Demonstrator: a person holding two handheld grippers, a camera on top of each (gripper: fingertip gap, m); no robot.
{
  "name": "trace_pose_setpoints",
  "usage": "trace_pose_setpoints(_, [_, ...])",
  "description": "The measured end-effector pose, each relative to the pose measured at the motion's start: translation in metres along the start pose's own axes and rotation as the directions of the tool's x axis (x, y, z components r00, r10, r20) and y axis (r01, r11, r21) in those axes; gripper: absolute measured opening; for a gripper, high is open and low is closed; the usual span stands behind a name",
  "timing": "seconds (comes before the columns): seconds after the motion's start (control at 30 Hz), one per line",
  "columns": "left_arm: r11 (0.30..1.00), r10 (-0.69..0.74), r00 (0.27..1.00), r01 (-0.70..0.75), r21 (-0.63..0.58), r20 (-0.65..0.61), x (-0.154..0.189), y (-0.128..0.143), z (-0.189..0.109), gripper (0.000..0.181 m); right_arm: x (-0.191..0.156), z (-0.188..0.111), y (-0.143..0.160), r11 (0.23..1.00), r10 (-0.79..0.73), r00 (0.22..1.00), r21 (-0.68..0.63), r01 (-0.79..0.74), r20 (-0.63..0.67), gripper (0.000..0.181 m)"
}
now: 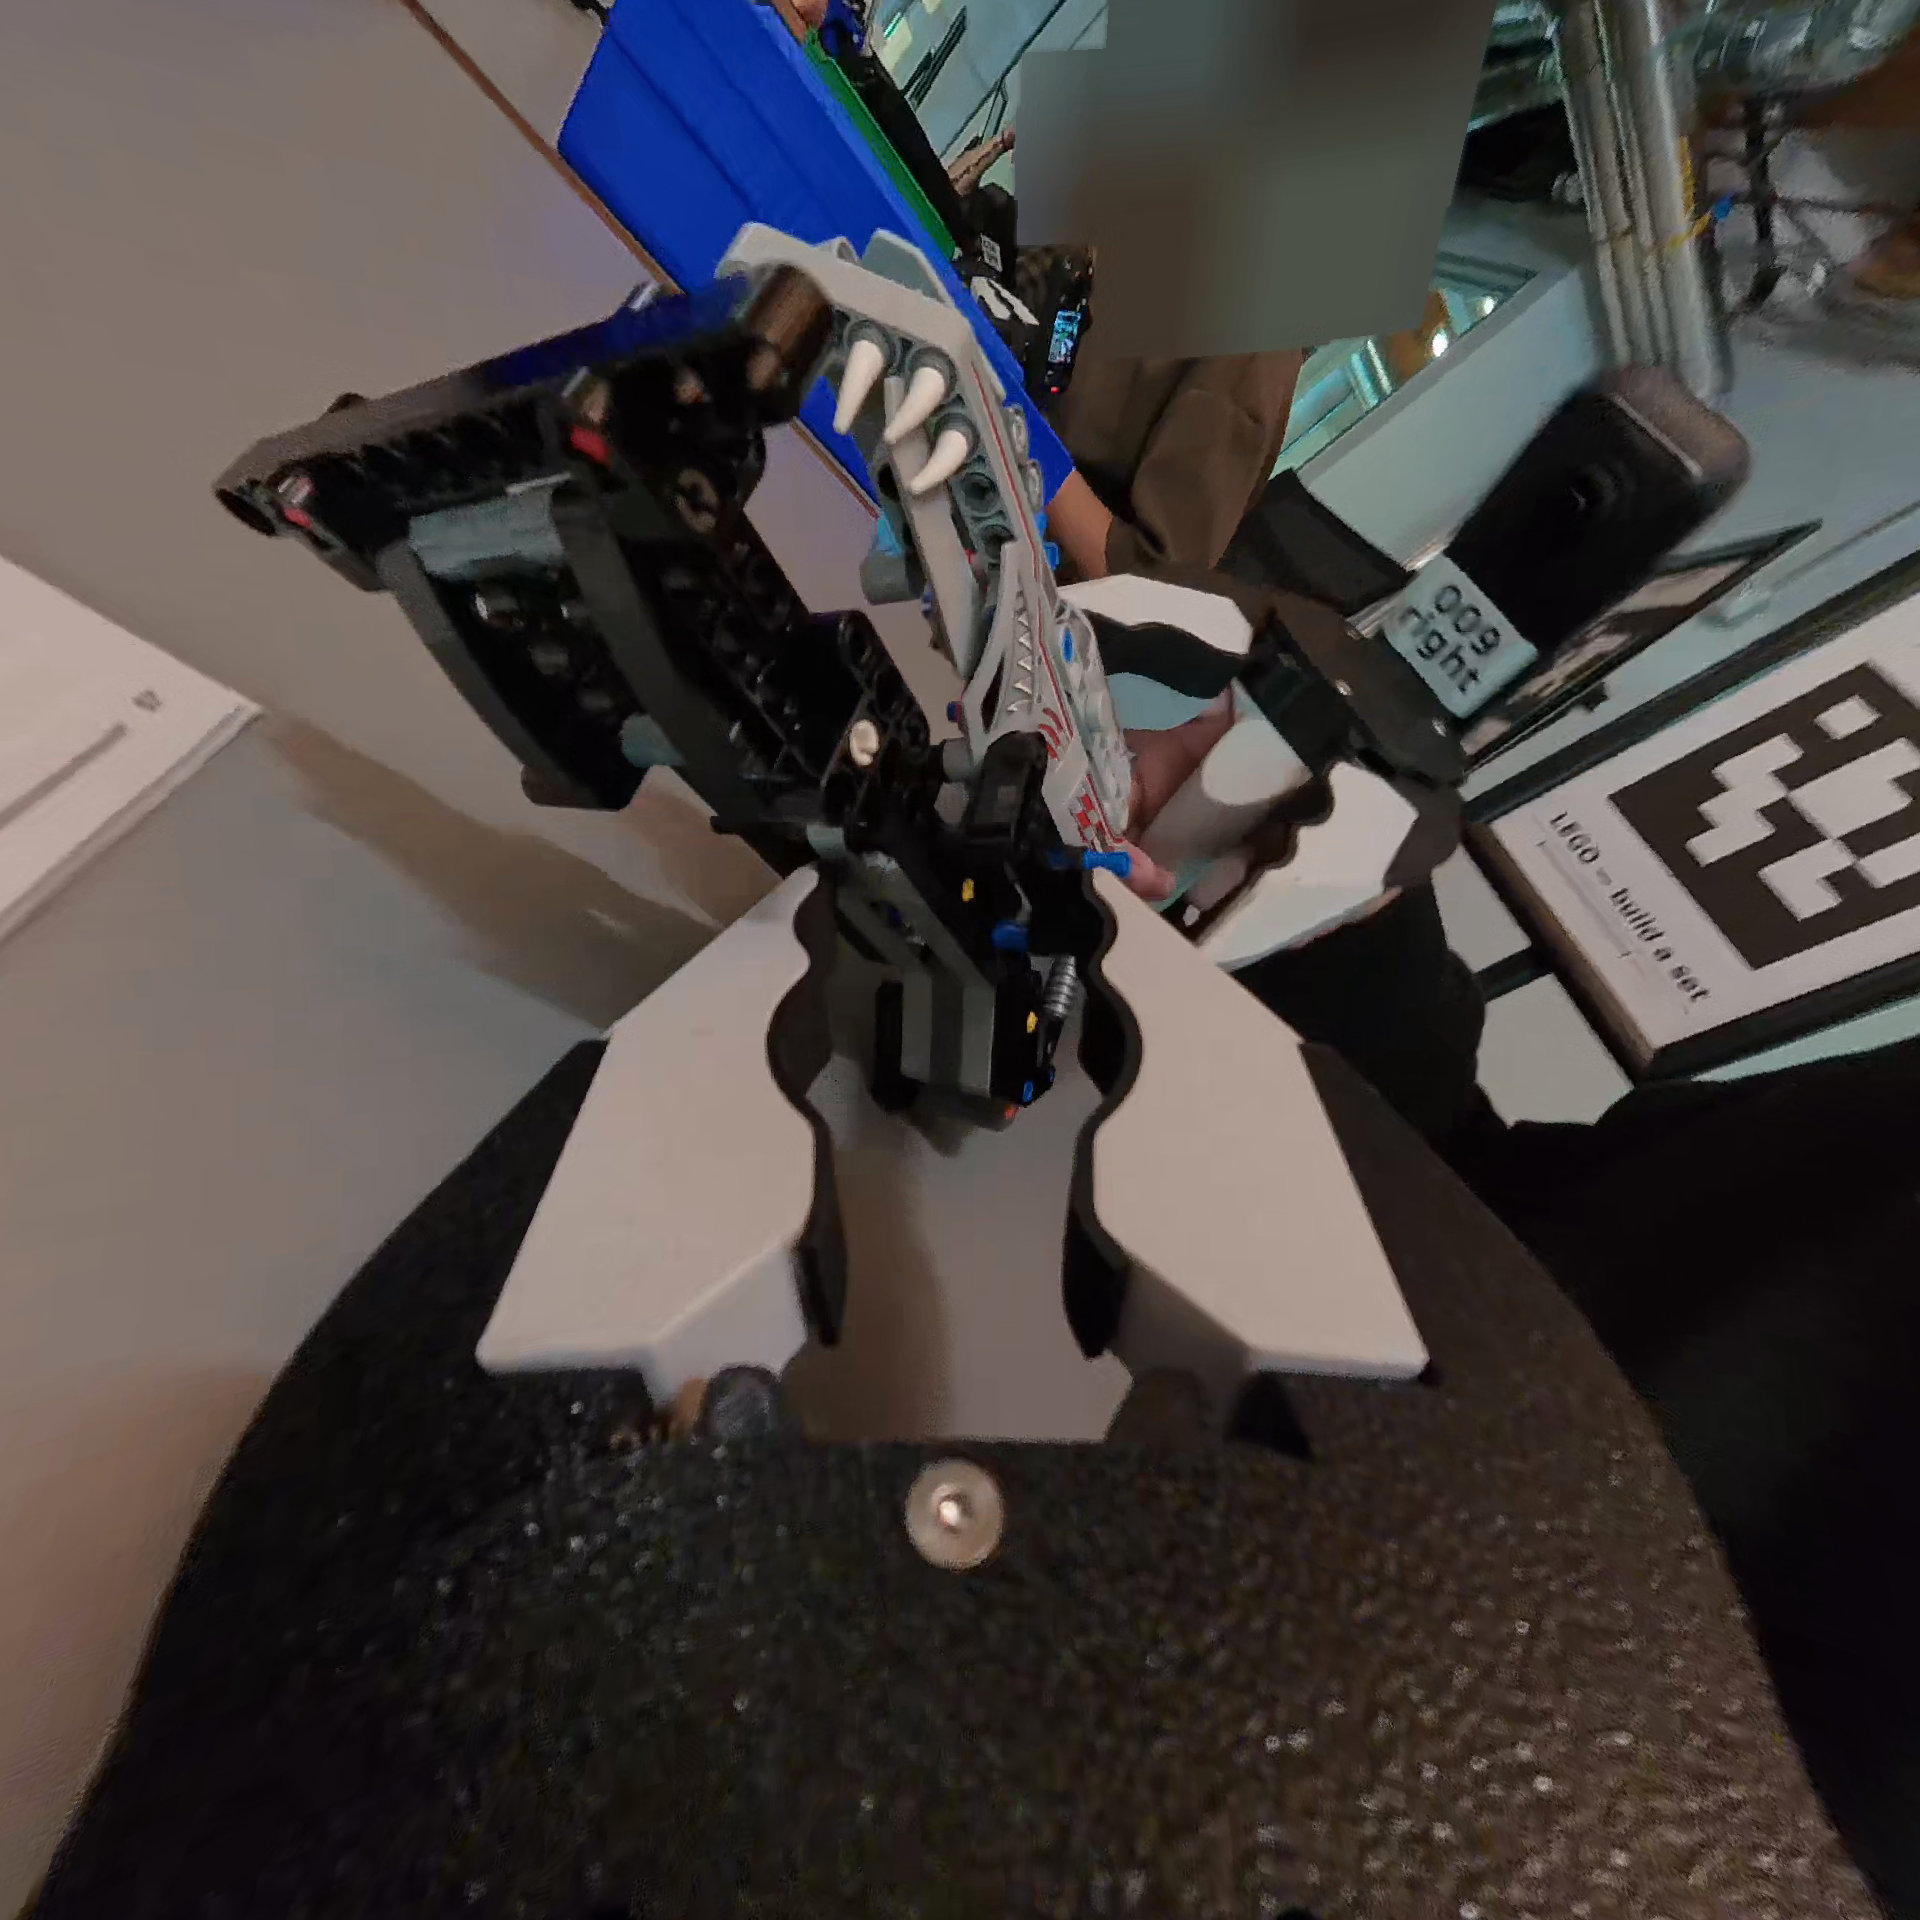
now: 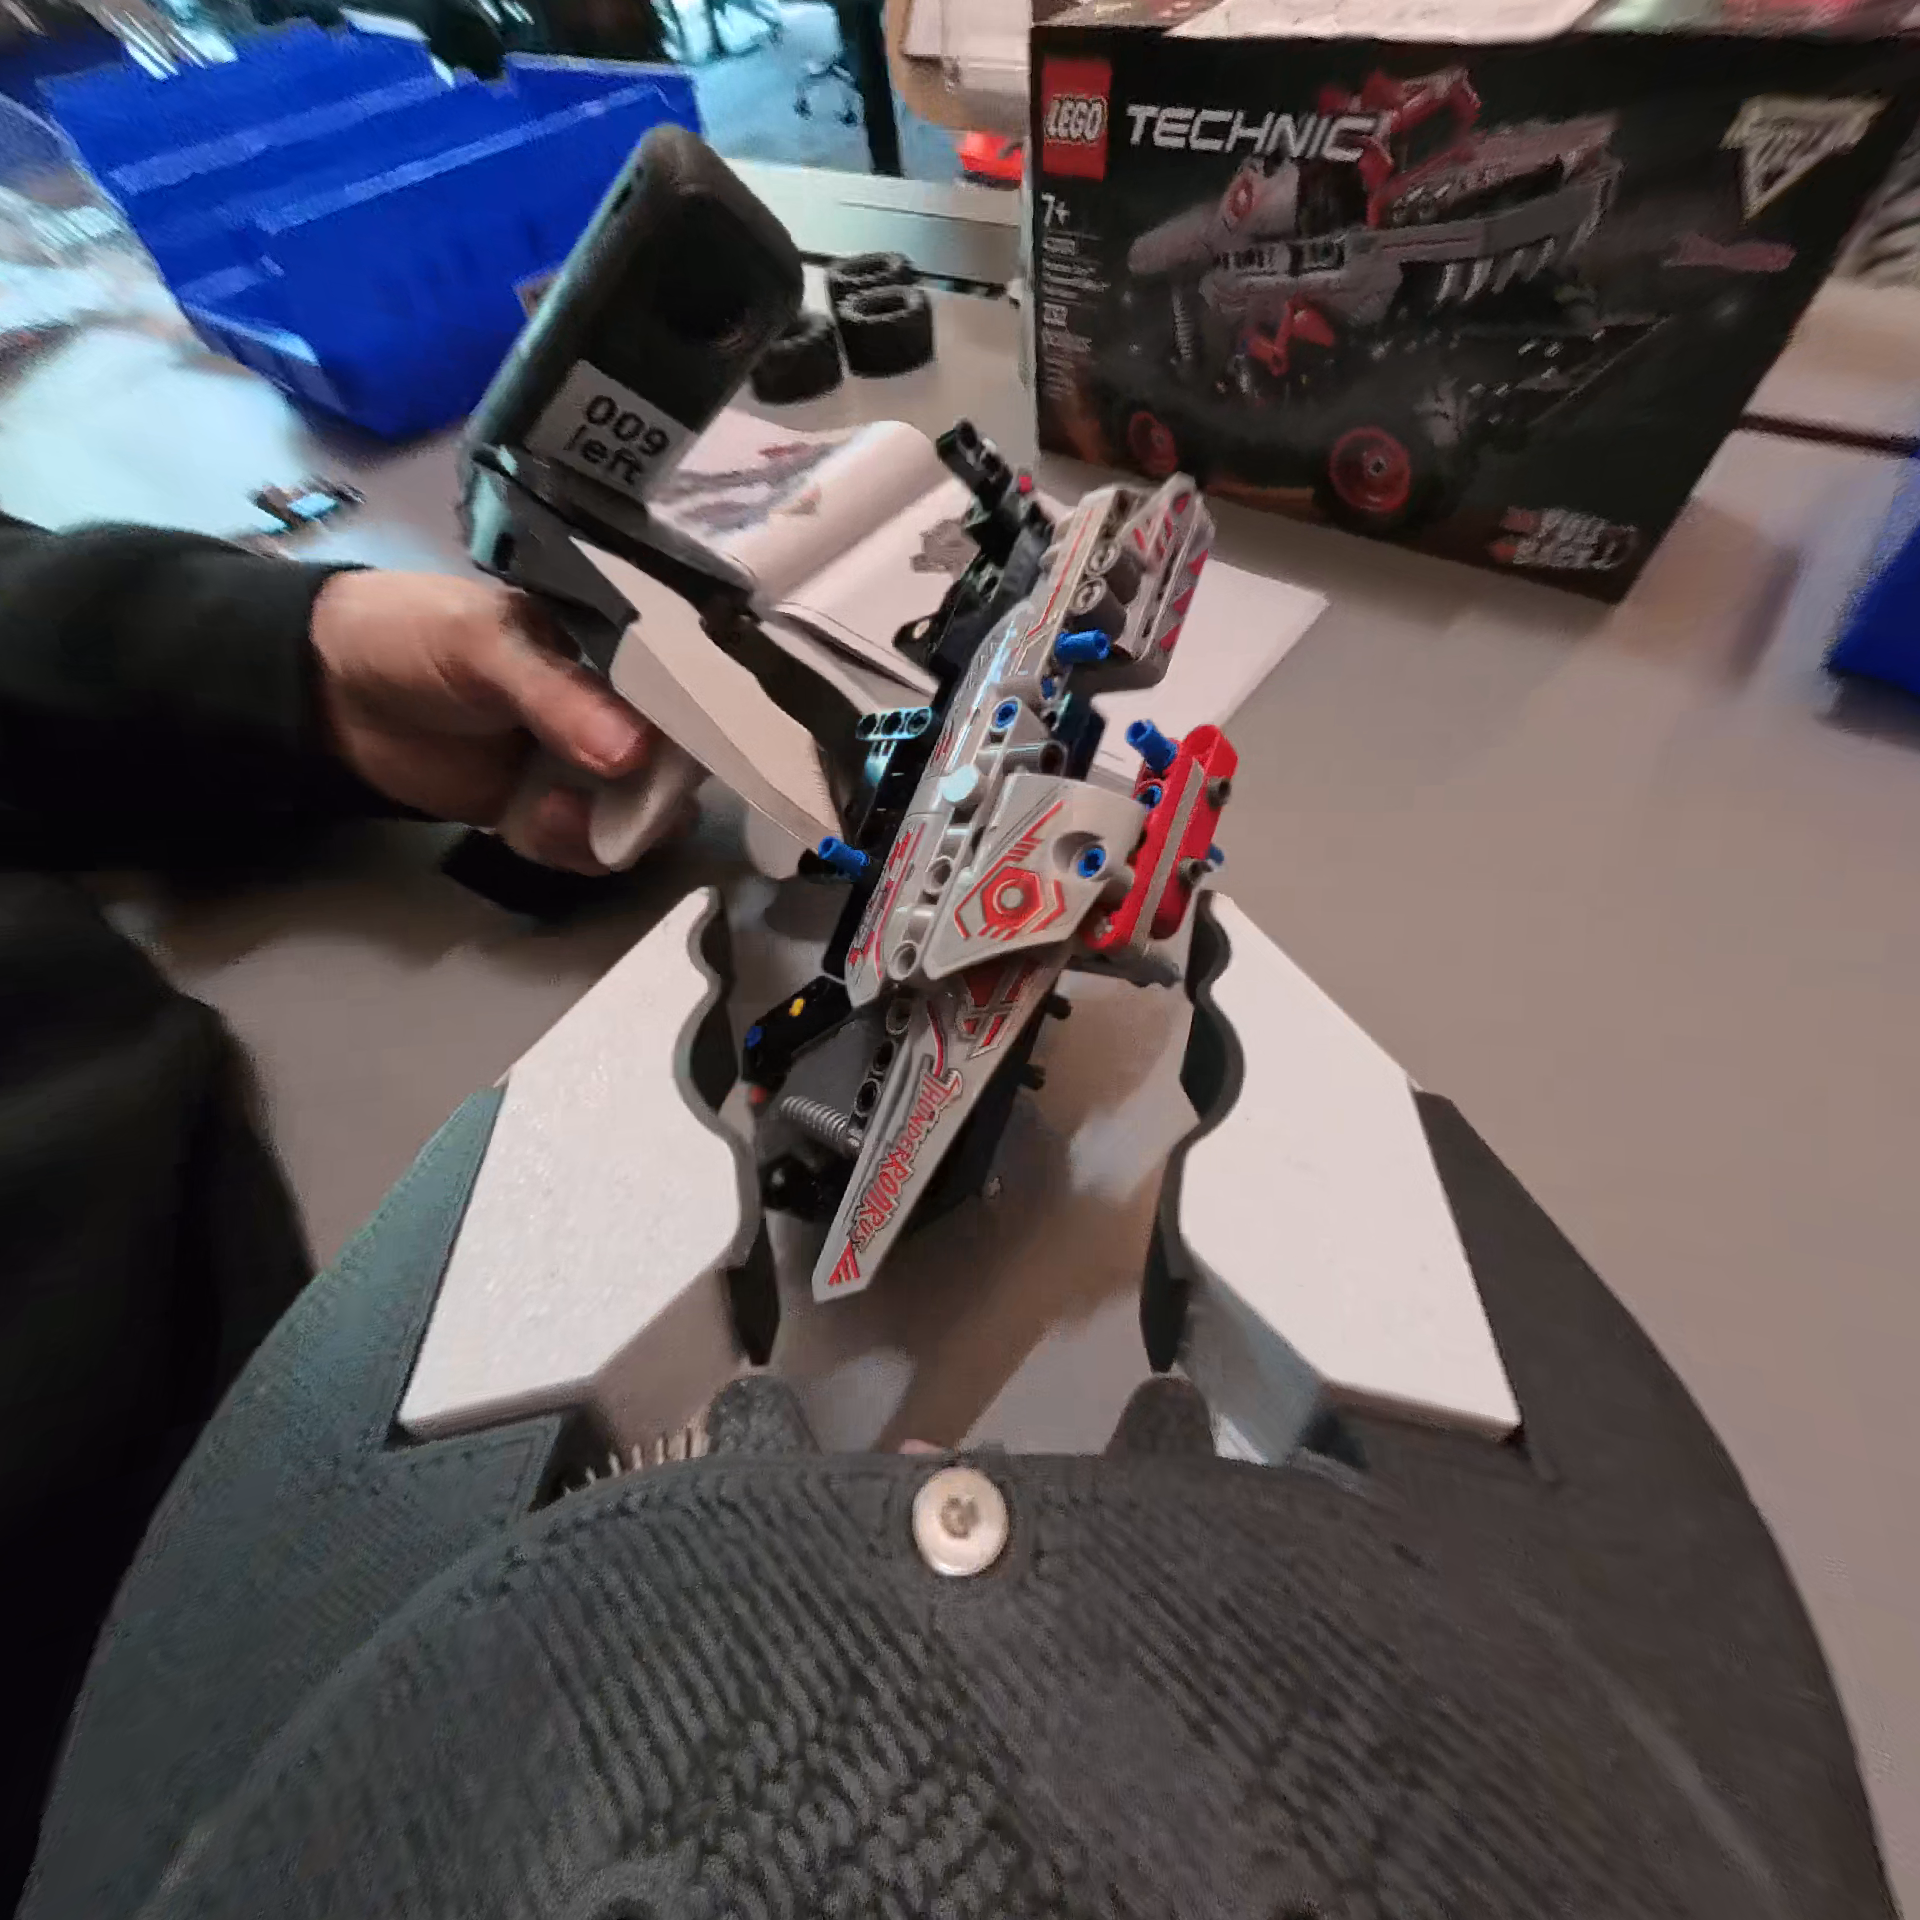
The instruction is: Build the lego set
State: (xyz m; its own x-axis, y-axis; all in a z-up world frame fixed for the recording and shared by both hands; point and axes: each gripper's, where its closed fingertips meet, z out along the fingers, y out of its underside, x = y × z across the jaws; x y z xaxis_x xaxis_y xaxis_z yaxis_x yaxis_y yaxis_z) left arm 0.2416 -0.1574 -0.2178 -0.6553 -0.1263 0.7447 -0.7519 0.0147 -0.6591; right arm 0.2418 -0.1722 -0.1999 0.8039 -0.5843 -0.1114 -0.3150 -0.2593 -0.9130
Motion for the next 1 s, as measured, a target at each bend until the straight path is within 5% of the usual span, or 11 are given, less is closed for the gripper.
trace_pose_setpoints(0.13, [0.981,0.190,0.982,-0.190,-0.047,0.011,0.006,-0.003,-0.003,0.042,0.005,0.003,-0.005,0.980,0.184,0.975,0.049,-0.191,0.121,0.094])
trace_pose_setpoints(0.23, [0.933,0.355,0.935,-0.353,-0.068,0.011,0.013,-0.006,-0.004,0.042,-0.008,0.010,-0.009,0.951,0.284,0.917,0.037,-0.306,0.282,0.079])
trace_pose_setpoints(0.37, [0.848,0.528,0.849,-0.527,-0.060,0.012,0.017,-0.010,-0.010,0.043,-0.007,0.013,-0.011,0.973,0.186,0.944,0.083,-0.215,0.271,0.058])
trace_pose_setpoints(0.53, [0.783,0.614,0.789,-0.614,-0.102,-0.031,0.026,-0.003,-0.015,0.044,-0.022,0.005,-0.021,0.971,-0.066,0.966,0.240,0.005,0.250,0.054])
trace_pose_setpoints(0.8, [0.956,0.269,0.952,-0.282,-0.078,-0.148,0.031,0.003,-0.005,0.043,-0.031,-0.011,-0.022,0.938,-0.076,0.944,0.345,-0.041,0.320,0.047])
trace_pose_setpoints(1.0, [0.987,0.015,0.982,-0.045,-0.154,-0.190,0.026,0.017,-0.002,0.051,-0.032,-0.012,-0.022,0.939,-0.049,0.938,0.336,-0.074,0.343,0.047])
